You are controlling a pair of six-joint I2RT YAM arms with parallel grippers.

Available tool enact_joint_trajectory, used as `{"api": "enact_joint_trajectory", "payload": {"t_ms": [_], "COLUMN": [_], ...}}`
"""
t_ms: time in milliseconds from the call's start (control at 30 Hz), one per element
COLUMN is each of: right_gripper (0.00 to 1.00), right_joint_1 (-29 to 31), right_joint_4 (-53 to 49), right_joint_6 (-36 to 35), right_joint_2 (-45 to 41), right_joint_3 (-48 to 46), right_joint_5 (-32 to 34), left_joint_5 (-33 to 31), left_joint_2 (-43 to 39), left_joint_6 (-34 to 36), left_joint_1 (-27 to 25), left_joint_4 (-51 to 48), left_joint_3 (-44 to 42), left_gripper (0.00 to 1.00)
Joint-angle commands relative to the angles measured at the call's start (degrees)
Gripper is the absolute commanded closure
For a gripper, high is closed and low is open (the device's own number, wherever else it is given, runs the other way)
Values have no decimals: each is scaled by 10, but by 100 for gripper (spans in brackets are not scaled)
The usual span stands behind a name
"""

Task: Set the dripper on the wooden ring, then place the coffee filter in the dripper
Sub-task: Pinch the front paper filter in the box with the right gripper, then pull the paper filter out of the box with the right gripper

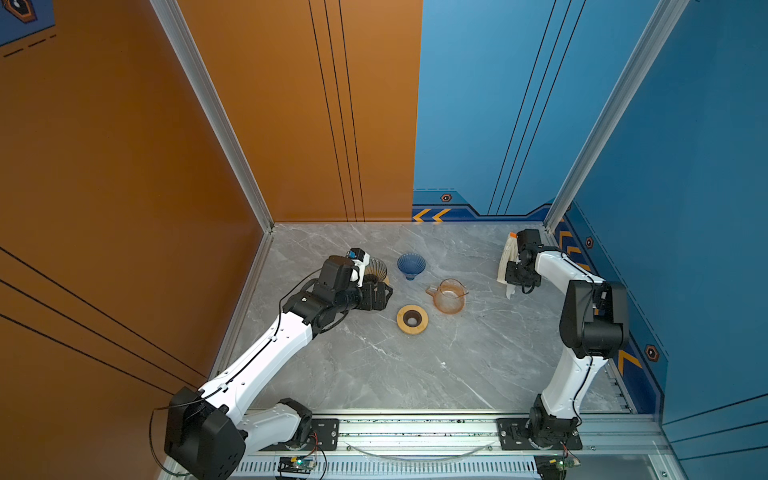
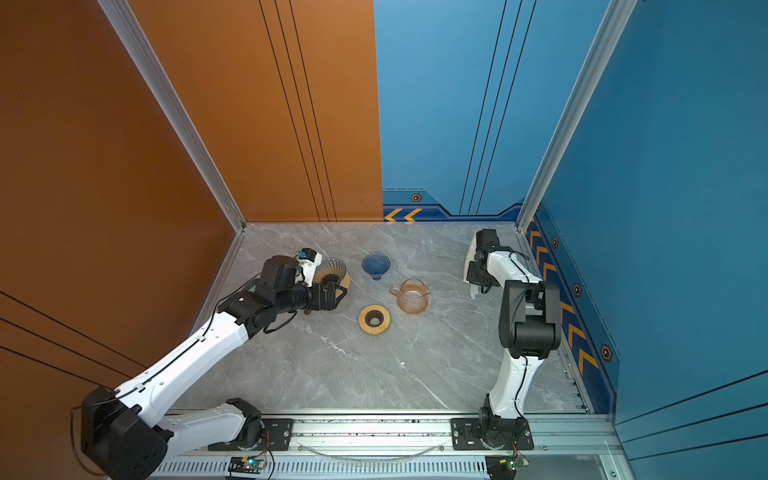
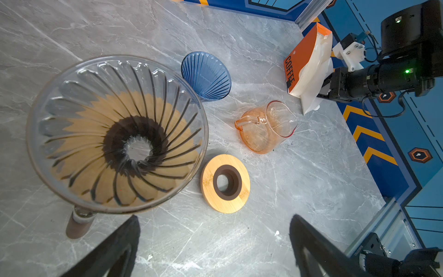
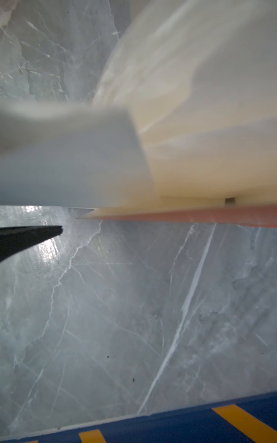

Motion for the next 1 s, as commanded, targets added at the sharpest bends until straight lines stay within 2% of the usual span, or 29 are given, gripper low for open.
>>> {"api": "enact_joint_trajectory", "payload": {"t_ms": [0, 133, 600, 967], "right_gripper": [90, 100, 100, 100], "right_joint_1": [-4, -3, -3, -3], "right_joint_4": [19, 23, 38, 10], "right_joint_6": [3, 1, 16, 23], "right_joint_2": [9, 0, -85, -146], "right_joint_3": [15, 9, -35, -53], "right_joint_5": [4, 9, 10, 14], "left_joint_5": [5, 5, 10, 11], "left_joint_2": [-11, -9, -3, 2], "left_joint_6": [-3, -3, -1, 3], "left_joint_1": [-5, -6, -9, -13], "left_joint_4": [-5, -5, -4, -4], "left_joint_3": [12, 14, 20, 25], "left_gripper": [2, 2, 2, 2]}}
